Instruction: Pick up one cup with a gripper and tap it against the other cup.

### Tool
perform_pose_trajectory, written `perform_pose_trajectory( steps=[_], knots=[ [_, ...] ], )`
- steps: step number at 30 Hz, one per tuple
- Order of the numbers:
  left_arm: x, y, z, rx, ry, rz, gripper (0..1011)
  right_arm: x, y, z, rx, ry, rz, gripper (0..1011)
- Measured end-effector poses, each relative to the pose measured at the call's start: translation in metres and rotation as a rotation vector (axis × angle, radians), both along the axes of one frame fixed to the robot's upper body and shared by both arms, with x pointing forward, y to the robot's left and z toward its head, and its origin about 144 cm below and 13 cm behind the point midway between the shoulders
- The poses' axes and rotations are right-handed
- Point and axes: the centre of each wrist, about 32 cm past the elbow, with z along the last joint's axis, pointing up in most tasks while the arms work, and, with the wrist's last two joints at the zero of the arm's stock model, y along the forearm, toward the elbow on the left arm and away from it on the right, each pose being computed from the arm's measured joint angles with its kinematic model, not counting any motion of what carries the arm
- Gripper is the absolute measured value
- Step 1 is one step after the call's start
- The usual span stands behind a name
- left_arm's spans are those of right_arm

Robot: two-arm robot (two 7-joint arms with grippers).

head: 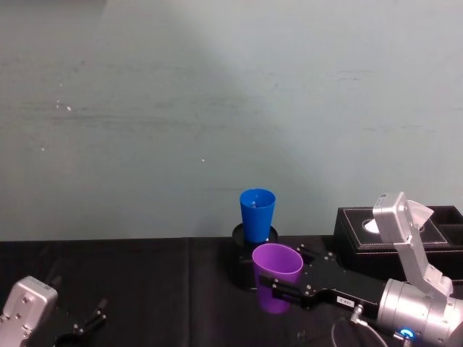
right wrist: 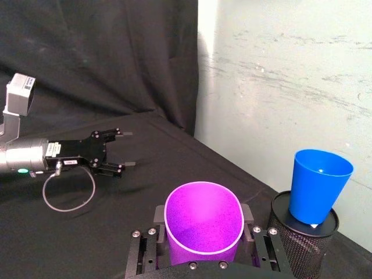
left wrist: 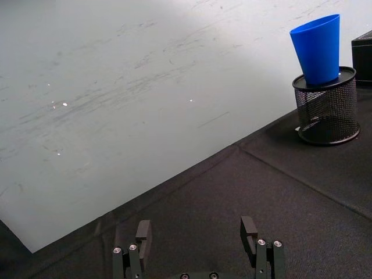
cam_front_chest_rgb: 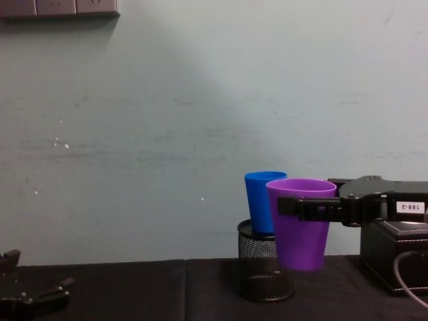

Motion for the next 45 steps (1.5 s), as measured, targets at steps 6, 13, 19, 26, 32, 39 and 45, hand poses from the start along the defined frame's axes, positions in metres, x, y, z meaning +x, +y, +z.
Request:
perform_pose_trajectory(
  steps=[6,13,19,26,32,39,45],
  knots=[
    [0.000,0.000,0.000,0.000,0.000,0.000,1000,0.006,0.003,-0.003,-0.001,0.012,0.010,732],
    [0.000,0.000,0.000,0.000,0.000,0.000,1000,0.020,0.006,-0.007,0.005,0.011,0.008,732],
    [0.000,0.000,0.000,0.000,0.000,0.000,1000,0.036,0.008,-0.013,0.003,0.009,-0.008,732],
    [0.000,0.000,0.000,0.000,0.000,0.000,1000,0.058,0.009,-0.023,0.017,0.002,-0.033,732],
    [0.000,0.000,0.000,0.000,0.000,0.000,1000,0.070,0.013,-0.026,0.018,-0.006,-0.048,732],
    [0.000,0.000,0.000,0.000,0.000,0.000,1000,0.079,0.018,-0.027,0.019,-0.010,-0.076,732],
    [0.000,0.000,0.000,0.000,0.000,0.000,1000,0.083,0.022,-0.027,0.028,-0.005,-0.111,732]
  ],
)
